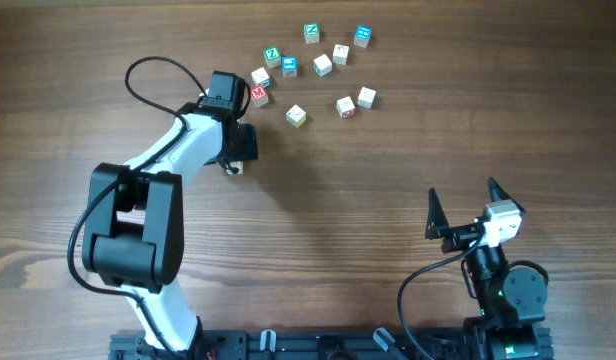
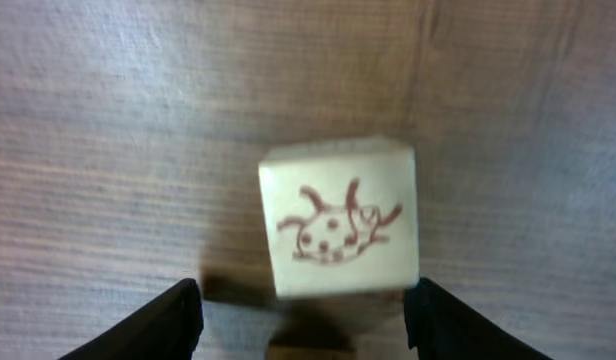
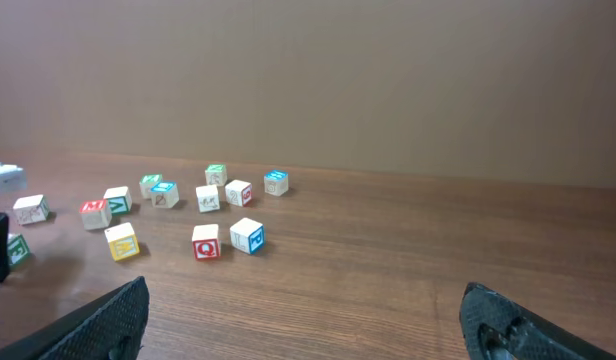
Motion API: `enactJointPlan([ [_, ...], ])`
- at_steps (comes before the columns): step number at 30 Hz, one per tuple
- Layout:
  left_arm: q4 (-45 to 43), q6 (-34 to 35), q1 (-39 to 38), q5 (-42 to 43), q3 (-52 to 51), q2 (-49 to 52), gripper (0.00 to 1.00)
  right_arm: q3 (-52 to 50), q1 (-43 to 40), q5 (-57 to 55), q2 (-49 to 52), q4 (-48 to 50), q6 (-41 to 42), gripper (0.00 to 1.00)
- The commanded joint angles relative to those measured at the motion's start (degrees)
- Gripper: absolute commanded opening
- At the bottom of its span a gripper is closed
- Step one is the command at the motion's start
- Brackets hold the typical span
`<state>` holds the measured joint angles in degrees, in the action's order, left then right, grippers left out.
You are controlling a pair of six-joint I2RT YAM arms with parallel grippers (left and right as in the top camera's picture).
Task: Form a tower
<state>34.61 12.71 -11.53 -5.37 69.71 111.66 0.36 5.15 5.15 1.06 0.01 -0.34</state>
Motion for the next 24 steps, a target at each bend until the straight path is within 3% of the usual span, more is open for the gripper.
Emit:
enactJointPlan([
  [1,2.2,-0.3,-0.3,4.6,-0.3,0.3,0.66,-0.1,-0.2,0.9,-0.1,0.3,-0.8,1.0],
  [9,5.3,-0.3,-0.3,4.7,-0.3,0.3,0.57,-0.1,-0.2,0.9,-0.1,0.3,-0.8,1.0],
  [15,5.3,-0.3,-0.3,4.7,-0.3,0.3,0.57,-0.1,-0.2,0.9,-0.1,0.3,-0.8,1.0],
  [22,5.3,-1.9,-0.3,4.8,-0.3,0.3,0.45,-0.1,-0.2,0.9,-0.1,0.3,-0.8,1.0],
  [24,5.3,-2.1,-0.3,4.7,-0.3,0.3,0.34,-0.1,-0.2,0.9,-0.1,0.3,-0.8,1.0],
])
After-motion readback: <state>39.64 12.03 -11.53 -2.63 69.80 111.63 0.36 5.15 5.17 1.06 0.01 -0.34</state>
